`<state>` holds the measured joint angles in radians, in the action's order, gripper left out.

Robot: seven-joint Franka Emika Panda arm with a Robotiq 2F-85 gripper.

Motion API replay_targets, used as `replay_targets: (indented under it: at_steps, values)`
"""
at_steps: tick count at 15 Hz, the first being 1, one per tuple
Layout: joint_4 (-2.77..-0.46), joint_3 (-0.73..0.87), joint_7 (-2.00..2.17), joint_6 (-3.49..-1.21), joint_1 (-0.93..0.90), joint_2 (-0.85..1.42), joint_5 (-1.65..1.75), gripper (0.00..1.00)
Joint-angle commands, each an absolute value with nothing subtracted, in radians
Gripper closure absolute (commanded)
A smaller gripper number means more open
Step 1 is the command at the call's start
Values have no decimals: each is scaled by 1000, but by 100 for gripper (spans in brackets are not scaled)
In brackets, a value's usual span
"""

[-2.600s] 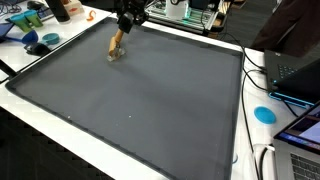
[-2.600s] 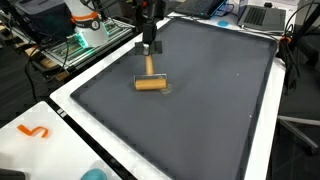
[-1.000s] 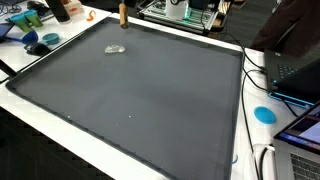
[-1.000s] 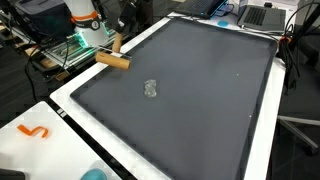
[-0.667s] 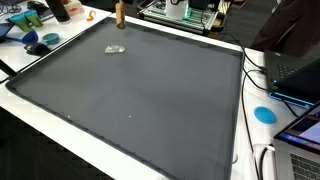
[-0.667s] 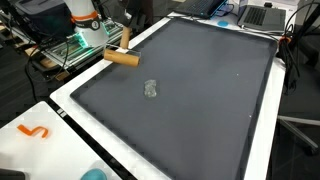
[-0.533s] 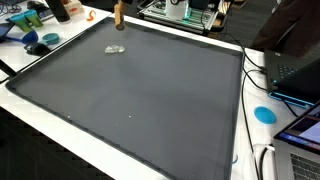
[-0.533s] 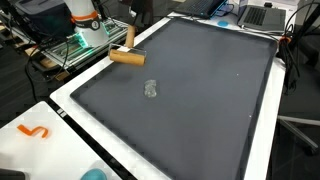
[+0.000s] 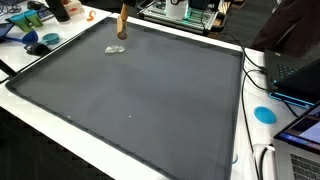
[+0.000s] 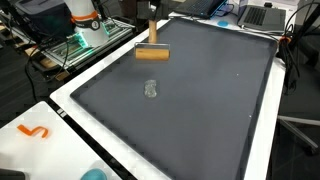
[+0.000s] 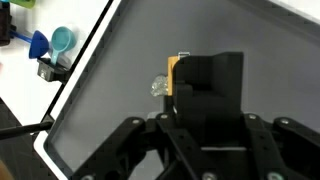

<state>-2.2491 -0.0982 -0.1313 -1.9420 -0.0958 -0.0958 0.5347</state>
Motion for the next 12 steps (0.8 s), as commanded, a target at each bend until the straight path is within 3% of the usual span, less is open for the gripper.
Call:
replay_targets:
  at_steps: [1,12]
  values:
    - [-2227,-113,-50,-1987,-105,-88,494,76]
    - [-2143,-183,210,-2007,-159,5,537,76]
